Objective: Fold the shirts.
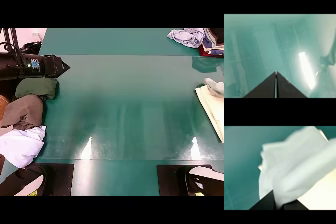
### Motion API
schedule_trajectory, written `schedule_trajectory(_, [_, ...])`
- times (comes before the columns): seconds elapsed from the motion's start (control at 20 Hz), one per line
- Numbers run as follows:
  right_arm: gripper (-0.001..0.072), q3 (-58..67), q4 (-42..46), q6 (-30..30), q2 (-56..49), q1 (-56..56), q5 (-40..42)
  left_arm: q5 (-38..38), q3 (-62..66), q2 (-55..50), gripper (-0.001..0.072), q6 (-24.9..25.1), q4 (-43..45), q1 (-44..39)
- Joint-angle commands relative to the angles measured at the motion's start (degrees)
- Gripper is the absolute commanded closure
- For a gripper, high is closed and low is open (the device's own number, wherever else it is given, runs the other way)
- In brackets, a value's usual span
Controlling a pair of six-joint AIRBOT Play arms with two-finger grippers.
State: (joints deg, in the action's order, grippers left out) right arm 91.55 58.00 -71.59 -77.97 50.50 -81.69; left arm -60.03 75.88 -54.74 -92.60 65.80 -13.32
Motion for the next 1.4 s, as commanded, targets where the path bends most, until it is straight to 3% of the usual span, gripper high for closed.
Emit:
schedule_trajectory(0.0, [0.0602,-8.4,10.8,0.0,4.3,4.7,-2.8,-0.2,-0.1,0.0,0.0679,0.1,0.0,0.0])
schedule_trajectory(0.1, [0.0319,-11.6,14.3,0.1,6.3,8.2,-1.8,-0.7,-0.1,0.0,0.068,0.1,0.0,0.0])
schedule_trajectory(0.15, [0.0251,-12.8,14.0,0.1,7.1,10.2,-1.5,-0.9,-0.1,0.0,0.0679,0.1,0.0,0.0])
schedule_trajectory(0.35, [0.0242,-14.2,11.5,-1.7,9.0,15.1,-1.3,-0.9,-0.1,0.0,0.0679,0.1,0.0,0.0])
schedule_trajectory(0.5, [0.0243,-14.2,-5.4,-2.0,9.5,12.1,-1.2,-0.7,-0.1,0.0,0.0679,0.0,0.0,0.0])
schedule_trajectory(0.65, [0.0253,-14.2,-16.6,-1.9,9.5,-0.3,-2.9,-0.9,-0.1,0.0,0.0679,0.0,-0.1,0.0])
schedule_trajectory(0.95, [0.0266,-14.1,-17.4,-1.9,9.5,-31.9,-0.3,2.8,0.0,0.0,0.0679,0.0,-0.2,0.0])
schedule_trajectory(1.0, [0.0295,-14.2,-17.4,-1.9,9.5,-35.7,0.4,3.5,0.0,0.0,0.0679,0.0,-0.2,0.0])
schedule_trajectory(1.1, [0.0614,-14.2,-17.4,-1.9,9.5,-41.6,0.8,5.0,0.0,0.0,0.0679,0.0,-0.2,0.0])
schedule_trajectory(1.15, [0.0692,-14.2,-17.3,-1.8,9.5,-44.0,0.8,5.5,0.0,0.0,0.0679,0.0,-0.2,0.0])
schedule_trajectory(1.35, [0.0692,-14.2,-17.4,-1.8,9.5,-47.8,0.7,5.6,0.0,0.0,0.0679,0.0,-0.2,0.0])
